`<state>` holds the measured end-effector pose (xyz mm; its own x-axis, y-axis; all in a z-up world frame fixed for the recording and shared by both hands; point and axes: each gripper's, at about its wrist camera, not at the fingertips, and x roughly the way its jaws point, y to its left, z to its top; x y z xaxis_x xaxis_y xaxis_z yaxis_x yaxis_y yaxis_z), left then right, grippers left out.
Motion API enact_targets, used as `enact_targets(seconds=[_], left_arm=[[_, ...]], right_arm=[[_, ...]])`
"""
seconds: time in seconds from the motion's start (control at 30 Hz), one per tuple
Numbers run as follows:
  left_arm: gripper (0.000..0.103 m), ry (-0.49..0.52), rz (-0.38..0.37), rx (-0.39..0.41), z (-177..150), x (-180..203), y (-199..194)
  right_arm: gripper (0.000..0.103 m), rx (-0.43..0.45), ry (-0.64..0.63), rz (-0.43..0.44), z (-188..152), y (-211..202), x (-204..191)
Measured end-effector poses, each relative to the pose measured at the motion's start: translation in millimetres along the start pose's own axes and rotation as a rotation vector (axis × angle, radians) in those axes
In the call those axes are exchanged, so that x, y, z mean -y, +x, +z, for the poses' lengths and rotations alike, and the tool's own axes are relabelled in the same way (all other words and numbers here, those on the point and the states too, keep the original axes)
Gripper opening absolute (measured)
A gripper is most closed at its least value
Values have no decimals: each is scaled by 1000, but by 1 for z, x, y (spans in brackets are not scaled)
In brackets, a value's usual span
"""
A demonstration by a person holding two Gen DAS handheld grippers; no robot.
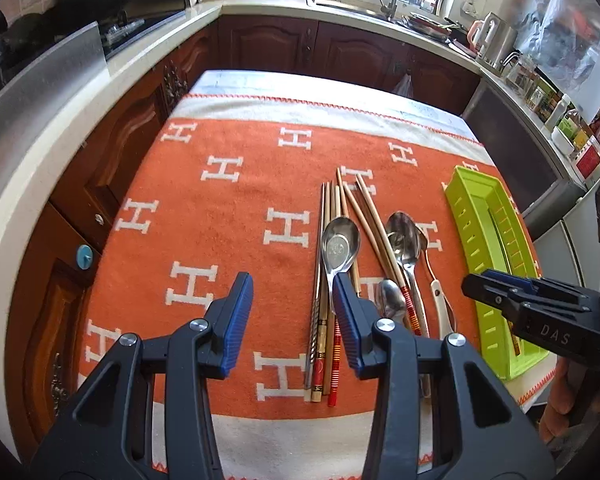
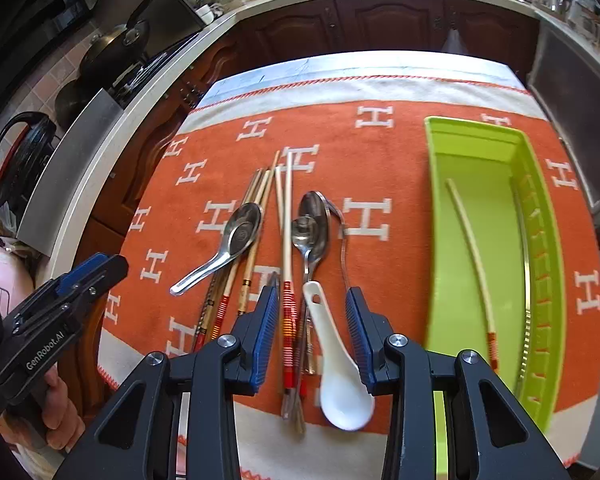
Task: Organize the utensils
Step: 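Move both open tools back over the utensil pile, then grasp a metal chopstick with the left tool while the right tool grasps a red-banded wooden chopstick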
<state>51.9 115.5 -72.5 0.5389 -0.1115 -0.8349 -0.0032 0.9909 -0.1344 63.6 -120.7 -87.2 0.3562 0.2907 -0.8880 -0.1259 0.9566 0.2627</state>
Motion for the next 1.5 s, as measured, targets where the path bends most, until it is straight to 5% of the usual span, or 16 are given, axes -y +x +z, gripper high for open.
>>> enact_targets(seconds=[0.27,0.57,0.87,1.17,1.33,1.5], left_arm=[[38,-22,-107,-101,-10,-12,47],[38,-50,-141,-127,-7,-29,74],[38,5,-173,-178,-5,-16,103],[38,64,-133,-176,-2,1,120],[26,99,-95,-156,0,7,123],[25,150,-50,-156,1,16,125]], right_arm=[[35,-59,-22,50,14,53,-9],[21,-133,-11,63,27,105,-10],[7,-117,4,105,29,110,-8],[7,-141,32,116,25,105,-1],[7,-133,45,130,24,102,2],[7,-126,61,138,22,96,9]])
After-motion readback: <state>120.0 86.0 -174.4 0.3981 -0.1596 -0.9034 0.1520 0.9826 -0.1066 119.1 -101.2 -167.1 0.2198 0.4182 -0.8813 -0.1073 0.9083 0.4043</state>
